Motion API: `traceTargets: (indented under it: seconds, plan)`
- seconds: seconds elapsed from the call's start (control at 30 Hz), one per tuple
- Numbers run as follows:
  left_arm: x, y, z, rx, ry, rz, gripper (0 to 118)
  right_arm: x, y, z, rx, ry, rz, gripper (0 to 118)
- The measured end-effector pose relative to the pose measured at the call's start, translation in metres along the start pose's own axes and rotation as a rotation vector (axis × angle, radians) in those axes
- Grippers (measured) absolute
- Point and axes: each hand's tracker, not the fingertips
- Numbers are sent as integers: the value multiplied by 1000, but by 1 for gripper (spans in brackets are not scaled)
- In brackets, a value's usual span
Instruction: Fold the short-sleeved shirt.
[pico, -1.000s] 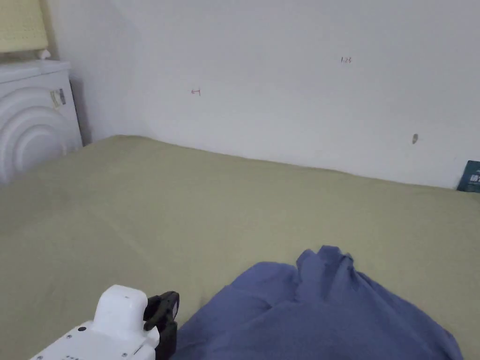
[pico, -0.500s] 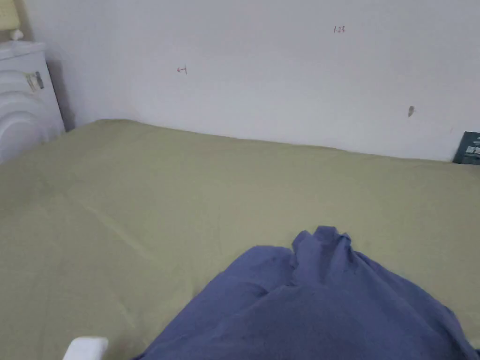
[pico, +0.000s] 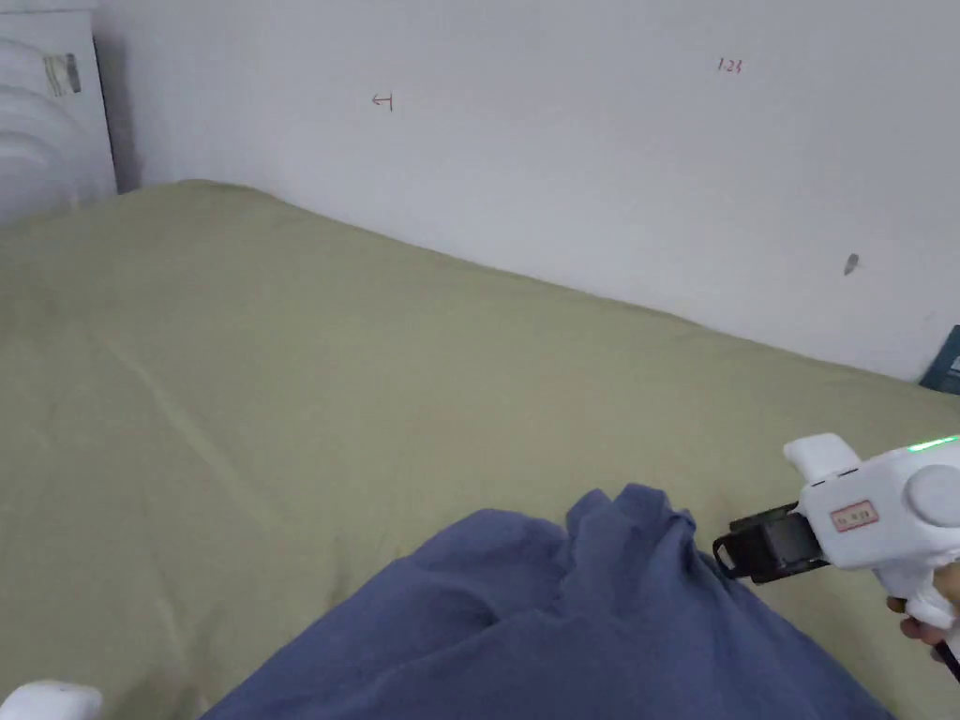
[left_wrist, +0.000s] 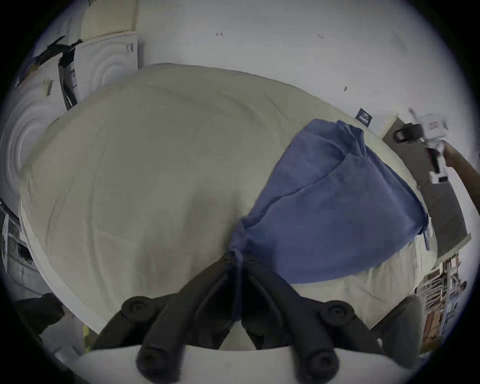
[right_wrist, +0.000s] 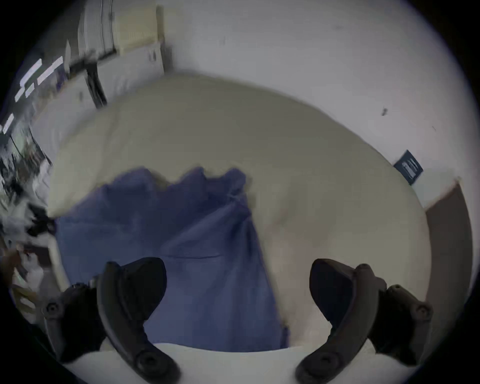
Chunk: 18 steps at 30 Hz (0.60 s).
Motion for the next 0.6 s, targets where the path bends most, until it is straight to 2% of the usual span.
traceTargets:
  seconds: [0.07,0.2,0.3,0.37,0.4,0.43,0.47,0.5,0.57,0.6]
  plan:
    - [2,0,0,3,4,4,3,7,17,-44,-80,-16,78,111]
    - [2,0,-2,2,6,3,3,24,23,-104,-156,103,47,105]
    - [0,-2,-5,3,0,-8,3,30,25,-122,-176,74,80,101]
    - [0,-4,-5,10,-1,5,3,15,20,-108,-141,93,45,83]
    - [0,-4,-5,15,-2,14,3,12,18,-102,-121,66,45,70]
    - [1,-6,-4,24,-2,17,3,11,17,-94,-73,82,44,16]
    - [2,-6,-3,30,-1,17,3,15,17,-89,-35,82,50,0]
    - [2,-7,-2,48,-4,13,3,8,10,-82,12,-14,97,0]
    - [2,-3,0,45,-4,6,3,4,2,-62,129,16,19,0]
    - [1,1,3,43,-10,17,3,-1,4,-42,195,-2,3,0]
